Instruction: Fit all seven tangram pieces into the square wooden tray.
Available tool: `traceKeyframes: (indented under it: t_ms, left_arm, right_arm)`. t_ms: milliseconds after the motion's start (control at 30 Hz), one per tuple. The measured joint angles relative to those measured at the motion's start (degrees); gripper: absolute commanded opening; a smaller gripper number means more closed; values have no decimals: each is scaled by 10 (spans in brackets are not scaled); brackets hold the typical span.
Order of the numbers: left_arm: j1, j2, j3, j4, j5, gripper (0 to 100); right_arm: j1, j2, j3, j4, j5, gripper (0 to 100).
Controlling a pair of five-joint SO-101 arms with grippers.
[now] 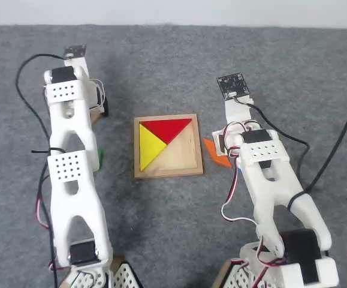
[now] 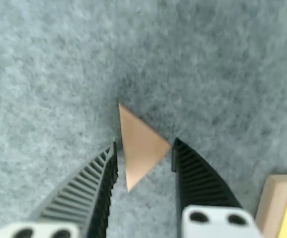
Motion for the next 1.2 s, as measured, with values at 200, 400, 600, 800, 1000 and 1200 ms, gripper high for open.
traceKeyframes:
  t_ms: [200,400,600,800,1000,1200]
  left_arm:
    - [0,0,0,2,0,161]
    - [2,0,0,2,0,103]
    - [2,0,0,2,0,101]
    - [2,0,0,2,0,85]
    - [-2,1,-46,4,-3,79]
    - [4,1,-63,4,-5,62]
  right_arm:
    - [0,0,0,0,0,10]
    - [0,0,0,0,0,10]
    - [0,0,0,0,0,10]
    - [0,0,0,0,0,10]
    - [0,0,0,0,0,10]
    - [0,0,0,0,0,10]
